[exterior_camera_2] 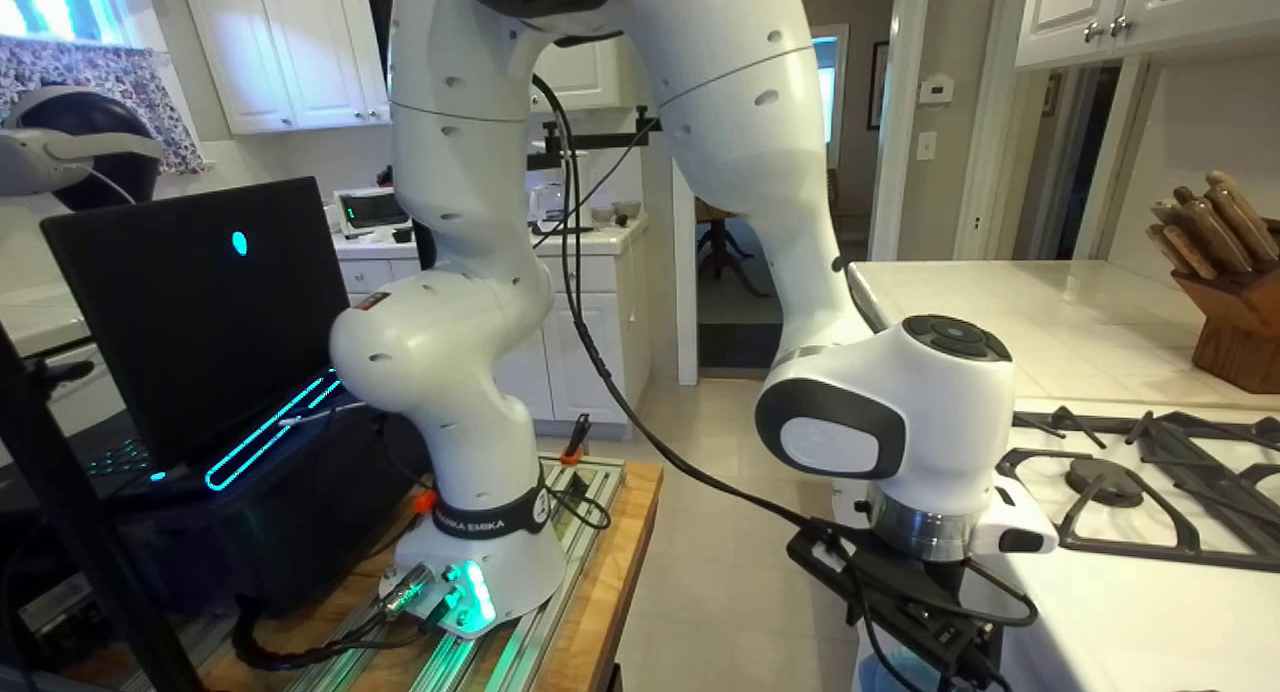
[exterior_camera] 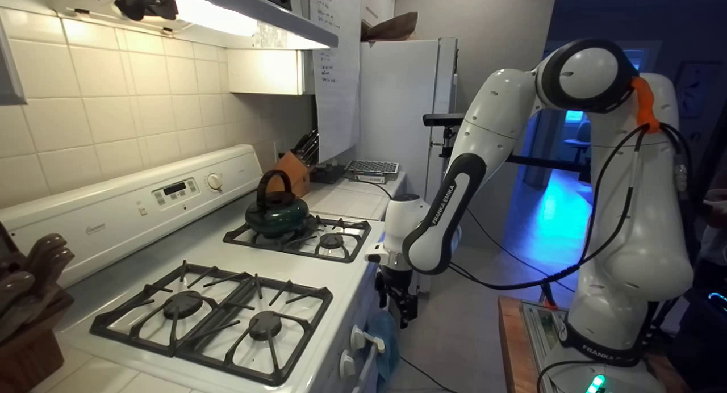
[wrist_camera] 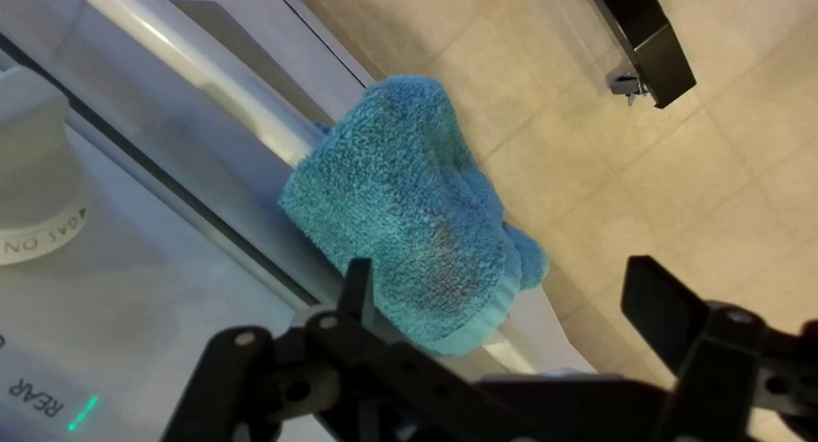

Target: Put the blue towel on the stove

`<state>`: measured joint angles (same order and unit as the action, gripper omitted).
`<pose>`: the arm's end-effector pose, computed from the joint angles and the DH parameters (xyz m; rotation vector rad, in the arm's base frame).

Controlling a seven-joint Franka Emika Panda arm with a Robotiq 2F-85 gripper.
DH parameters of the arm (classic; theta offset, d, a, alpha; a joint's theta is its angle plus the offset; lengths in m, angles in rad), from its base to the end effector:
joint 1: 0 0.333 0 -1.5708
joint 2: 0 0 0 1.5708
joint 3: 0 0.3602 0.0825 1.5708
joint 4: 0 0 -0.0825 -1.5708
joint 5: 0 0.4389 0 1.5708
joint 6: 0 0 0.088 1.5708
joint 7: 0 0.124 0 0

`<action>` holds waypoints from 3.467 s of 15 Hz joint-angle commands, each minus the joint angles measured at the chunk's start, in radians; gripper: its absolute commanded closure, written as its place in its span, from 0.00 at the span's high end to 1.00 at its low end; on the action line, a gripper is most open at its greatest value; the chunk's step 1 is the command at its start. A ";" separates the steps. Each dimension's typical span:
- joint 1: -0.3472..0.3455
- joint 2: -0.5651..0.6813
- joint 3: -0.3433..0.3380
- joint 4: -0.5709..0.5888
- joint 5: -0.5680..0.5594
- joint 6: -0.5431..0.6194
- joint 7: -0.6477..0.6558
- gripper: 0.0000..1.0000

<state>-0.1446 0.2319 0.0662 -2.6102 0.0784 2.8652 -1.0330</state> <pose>0.4606 -0.0382 0.1478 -2.8257 -1.3259 -0.0614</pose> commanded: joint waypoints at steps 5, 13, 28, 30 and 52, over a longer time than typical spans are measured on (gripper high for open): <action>-0.040 0.092 0.040 0.063 -0.027 0.002 -0.024 1.00; -0.029 0.165 0.024 0.105 -0.089 0.015 0.003 1.00; -0.002 0.169 -0.010 0.122 -0.195 0.034 0.049 0.18; 0.003 0.166 -0.017 0.121 -0.210 0.036 0.058 0.50; 0.192 0.163 -0.198 0.090 -0.524 0.137 0.413 1.00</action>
<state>0.0151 0.3843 -0.0989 -2.5435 -0.3782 2.9399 -0.6968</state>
